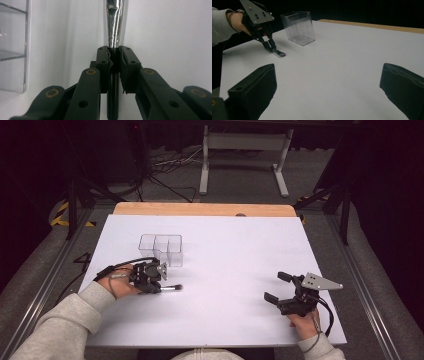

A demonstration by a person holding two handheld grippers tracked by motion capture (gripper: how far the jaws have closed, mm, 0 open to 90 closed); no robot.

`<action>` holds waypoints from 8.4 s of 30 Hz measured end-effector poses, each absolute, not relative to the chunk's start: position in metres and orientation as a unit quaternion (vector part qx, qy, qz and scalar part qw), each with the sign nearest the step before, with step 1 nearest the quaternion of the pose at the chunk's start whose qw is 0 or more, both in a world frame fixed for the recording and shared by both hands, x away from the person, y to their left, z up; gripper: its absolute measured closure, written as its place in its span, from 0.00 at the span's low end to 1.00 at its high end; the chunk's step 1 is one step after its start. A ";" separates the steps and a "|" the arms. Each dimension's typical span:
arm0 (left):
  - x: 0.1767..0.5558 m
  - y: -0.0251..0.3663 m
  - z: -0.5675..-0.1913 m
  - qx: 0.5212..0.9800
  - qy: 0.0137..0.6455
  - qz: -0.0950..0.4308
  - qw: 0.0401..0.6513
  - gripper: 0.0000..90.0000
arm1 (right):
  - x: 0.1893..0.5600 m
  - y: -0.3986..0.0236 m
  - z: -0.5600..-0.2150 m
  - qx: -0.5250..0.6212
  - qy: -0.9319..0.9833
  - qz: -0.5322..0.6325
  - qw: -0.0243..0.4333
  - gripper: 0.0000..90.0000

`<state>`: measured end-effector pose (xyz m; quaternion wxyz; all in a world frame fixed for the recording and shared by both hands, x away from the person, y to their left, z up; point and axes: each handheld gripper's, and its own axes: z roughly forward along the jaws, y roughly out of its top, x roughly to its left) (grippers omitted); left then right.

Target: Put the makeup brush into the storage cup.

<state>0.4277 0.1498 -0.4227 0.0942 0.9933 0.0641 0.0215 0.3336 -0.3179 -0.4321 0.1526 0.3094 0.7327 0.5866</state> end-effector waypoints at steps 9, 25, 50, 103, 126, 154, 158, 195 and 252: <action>0.428 0.154 -0.411 0.987 0.087 0.026 0.133 0.87 | 0.334 -0.318 -0.432 0.310 0.733 0.586 0.153 0.02; 0.421 0.154 -0.388 0.965 0.116 0.034 0.234 0.87 | 0.333 -0.317 -0.432 0.310 0.735 0.584 0.151 0.02; 0.413 0.150 -0.365 0.912 0.157 0.064 0.374 0.87 | 0.332 -0.315 -0.432 0.307 0.734 0.586 0.155 0.02; 0.424 0.140 -0.368 0.748 0.317 0.167 0.558 0.87 | 0.331 -0.310 -0.434 0.303 0.740 0.583 0.147 0.02; 0.438 0.135 -0.376 0.695 0.399 0.210 0.561 0.87 | 0.331 -0.310 -0.434 0.298 0.743 0.582 0.147 0.02; 0.448 0.132 -0.397 0.686 0.422 0.236 0.544 0.87 | 0.330 -0.308 -0.434 0.293 0.743 0.584 0.145 0.02; 0.446 0.131 -0.400 0.687 0.421 0.245 0.539 0.87 | 0.330 -0.308 -0.434 0.291 0.743 0.585 0.145 0.02; 0.441 0.134 -0.419 0.693 0.439 0.235 0.521 0.87 | 0.331 -0.305 -0.434 0.285 0.747 0.585 0.137 0.02; 0.374 0.211 -0.397 0.752 0.254 0.116 0.598 0.00 | 0.342 -0.313 -0.417 0.283 0.737 0.589 0.172 0.01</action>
